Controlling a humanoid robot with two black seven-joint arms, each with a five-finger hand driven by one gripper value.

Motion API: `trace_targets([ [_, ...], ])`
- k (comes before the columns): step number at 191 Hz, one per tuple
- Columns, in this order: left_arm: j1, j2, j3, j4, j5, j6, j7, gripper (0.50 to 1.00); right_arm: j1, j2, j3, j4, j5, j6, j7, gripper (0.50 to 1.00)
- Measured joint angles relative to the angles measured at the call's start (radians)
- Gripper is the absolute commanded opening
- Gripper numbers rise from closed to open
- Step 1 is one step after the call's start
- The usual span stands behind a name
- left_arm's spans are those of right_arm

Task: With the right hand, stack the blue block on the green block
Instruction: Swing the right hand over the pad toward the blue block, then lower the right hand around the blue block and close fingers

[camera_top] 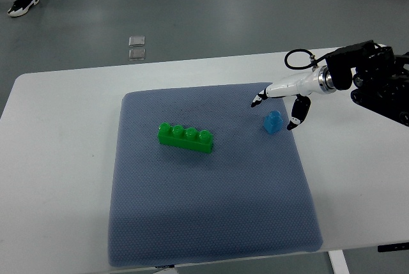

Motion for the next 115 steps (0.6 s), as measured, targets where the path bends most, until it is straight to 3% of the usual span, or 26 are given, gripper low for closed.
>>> trace_targets([
  [115,0.000,0.000,0.000,0.000,0.000,0.000,0.000,1.000,-0.027,0.040,0.018,-0.028,0.067,-0.002,-0.056,0.907],
])
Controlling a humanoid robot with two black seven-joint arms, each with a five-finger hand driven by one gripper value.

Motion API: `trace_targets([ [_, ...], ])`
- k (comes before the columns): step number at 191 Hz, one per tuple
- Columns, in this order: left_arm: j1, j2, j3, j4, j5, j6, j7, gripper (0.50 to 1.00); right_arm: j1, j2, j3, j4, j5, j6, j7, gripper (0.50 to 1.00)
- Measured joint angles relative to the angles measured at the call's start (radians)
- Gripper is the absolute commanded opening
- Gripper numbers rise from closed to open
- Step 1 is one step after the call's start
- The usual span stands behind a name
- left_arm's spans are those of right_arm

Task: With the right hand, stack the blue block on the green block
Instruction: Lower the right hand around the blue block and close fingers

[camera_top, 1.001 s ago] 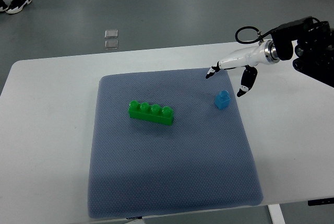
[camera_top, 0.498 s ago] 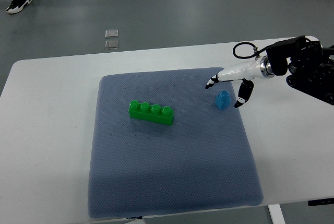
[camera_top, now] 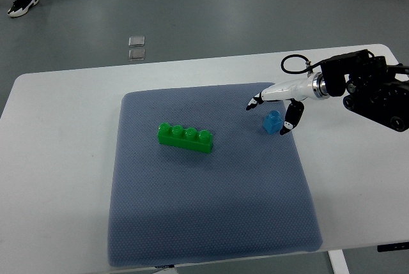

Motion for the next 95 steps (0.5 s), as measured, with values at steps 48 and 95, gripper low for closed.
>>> trace_targets([
  [48,0.000,0.000,0.000,0.000,0.000,0.000,0.000,1.000,-0.010,0.013,0.005,-0.011,0.002,-0.015,-0.007,0.895],
  [95,0.000,0.000,0.000,0.000,0.000,0.000,0.000,1.000,-0.021,0.010,0.005,-0.017,0.001,-0.038,-0.008,0.827],
])
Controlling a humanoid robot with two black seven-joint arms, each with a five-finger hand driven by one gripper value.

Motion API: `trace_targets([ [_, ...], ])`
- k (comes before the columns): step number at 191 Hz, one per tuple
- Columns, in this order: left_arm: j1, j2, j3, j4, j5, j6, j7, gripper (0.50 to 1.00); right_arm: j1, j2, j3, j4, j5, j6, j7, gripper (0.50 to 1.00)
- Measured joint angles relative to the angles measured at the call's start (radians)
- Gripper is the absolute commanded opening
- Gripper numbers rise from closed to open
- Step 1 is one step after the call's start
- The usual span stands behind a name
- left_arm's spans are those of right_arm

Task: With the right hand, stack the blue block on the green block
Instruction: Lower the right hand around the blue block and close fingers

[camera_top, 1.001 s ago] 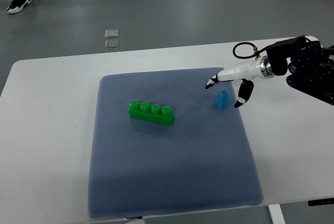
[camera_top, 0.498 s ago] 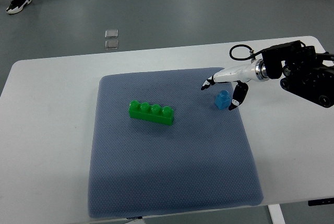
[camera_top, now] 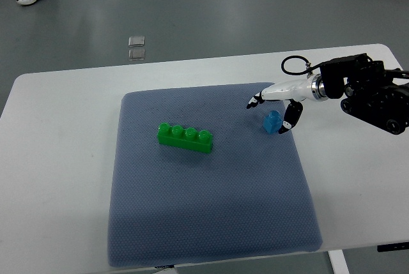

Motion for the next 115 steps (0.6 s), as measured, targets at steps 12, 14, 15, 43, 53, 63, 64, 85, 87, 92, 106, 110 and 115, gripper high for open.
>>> trace_targets([
  [12,0.000,0.000,0.000,0.000,0.000,0.000,0.000,1.000,0.000,-0.001,0.000,0.000,0.000,-0.001,0.000,0.811],
  [14,0.000,0.000,0.000,0.000,0.000,0.000,0.000,1.000,0.000,-0.001,0.000,0.000,0.000,-0.001,0.000,0.811],
  [15,0.000,0.000,0.000,0.000,0.000,0.000,0.000,1.000,0.000,-0.002,0.000,0.000,0.000,-0.001,0.000,0.809],
  [43,0.000,0.000,0.000,0.000,0.000,0.000,0.000,1.000,0.000,-0.005,0.000,-0.001,0.000,-0.002,0.003,0.795],
  [53,0.000,0.000,0.000,0.000,0.000,0.000,0.000,1.000,0.001,-0.005,0.000,-0.001,0.000,-0.002,0.005,0.785],
  [63,0.000,0.000,0.000,0.000,0.000,0.000,0.000,1.000,0.001,-0.005,0.000,0.000,-0.001,-0.002,0.006,0.778],
  [64,0.000,0.000,0.000,0.000,0.000,0.000,0.000,1.000,0.001,-0.005,0.000,0.000,-0.001,-0.002,0.006,0.778],
  [85,0.000,0.000,0.000,0.000,0.000,0.000,0.000,1.000,0.002,-0.005,0.000,0.000,-0.001,-0.001,0.008,0.770],
  [87,0.000,0.000,0.000,0.000,0.000,0.000,0.000,1.000,0.002,-0.006,0.000,0.000,-0.001,-0.001,0.008,0.770],
  [92,0.000,0.000,0.000,0.000,0.000,0.000,0.000,1.000,0.002,-0.006,0.000,0.000,-0.001,0.000,0.008,0.768],
  [106,0.000,0.000,0.000,0.000,0.000,0.000,0.000,1.000,0.002,-0.008,0.000,0.000,-0.002,0.000,0.008,0.768],
  [110,0.000,0.000,0.000,0.000,0.000,0.000,0.000,1.000,0.002,-0.008,0.000,0.000,-0.002,0.000,0.008,0.768],
  [115,0.000,0.000,0.000,0.000,0.000,0.000,0.000,1.000,0.002,-0.008,0.000,0.000,-0.002,0.000,0.008,0.768],
])
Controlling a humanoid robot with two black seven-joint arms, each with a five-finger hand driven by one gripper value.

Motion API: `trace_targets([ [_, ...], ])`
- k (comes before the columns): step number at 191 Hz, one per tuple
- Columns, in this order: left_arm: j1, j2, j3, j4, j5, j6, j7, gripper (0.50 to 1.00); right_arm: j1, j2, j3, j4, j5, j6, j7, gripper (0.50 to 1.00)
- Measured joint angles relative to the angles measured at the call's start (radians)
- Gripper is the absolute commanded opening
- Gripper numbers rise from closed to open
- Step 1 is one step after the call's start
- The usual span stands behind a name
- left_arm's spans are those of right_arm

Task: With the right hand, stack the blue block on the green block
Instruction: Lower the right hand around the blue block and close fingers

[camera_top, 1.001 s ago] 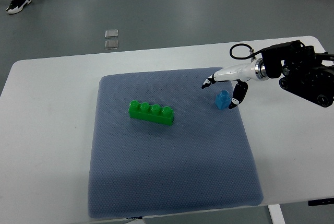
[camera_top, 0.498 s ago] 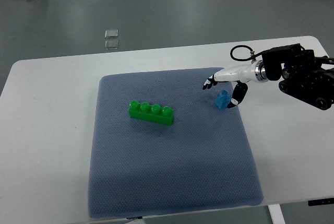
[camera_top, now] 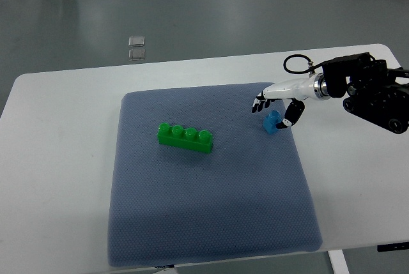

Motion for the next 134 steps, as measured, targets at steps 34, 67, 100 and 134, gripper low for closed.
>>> trace_targets([
  [34,0.000,0.000,0.000,0.000,0.000,0.000,0.000,1.000,-0.003,-0.005,0.000,0.001,0.000,0.000,0.001,0.766],
  [67,0.000,0.000,0.000,0.000,0.000,0.000,0.000,1.000,-0.006,-0.006,-0.001,0.002,0.000,-0.001,0.001,0.731],
  [100,0.000,0.000,0.000,0.000,0.000,0.000,0.000,1.000,-0.006,-0.009,-0.002,0.002,-0.001,-0.001,0.002,0.721],
  [134,0.000,0.000,0.000,0.000,0.000,0.000,0.000,1.000,-0.006,-0.009,-0.002,0.001,-0.001,-0.002,0.001,0.721],
])
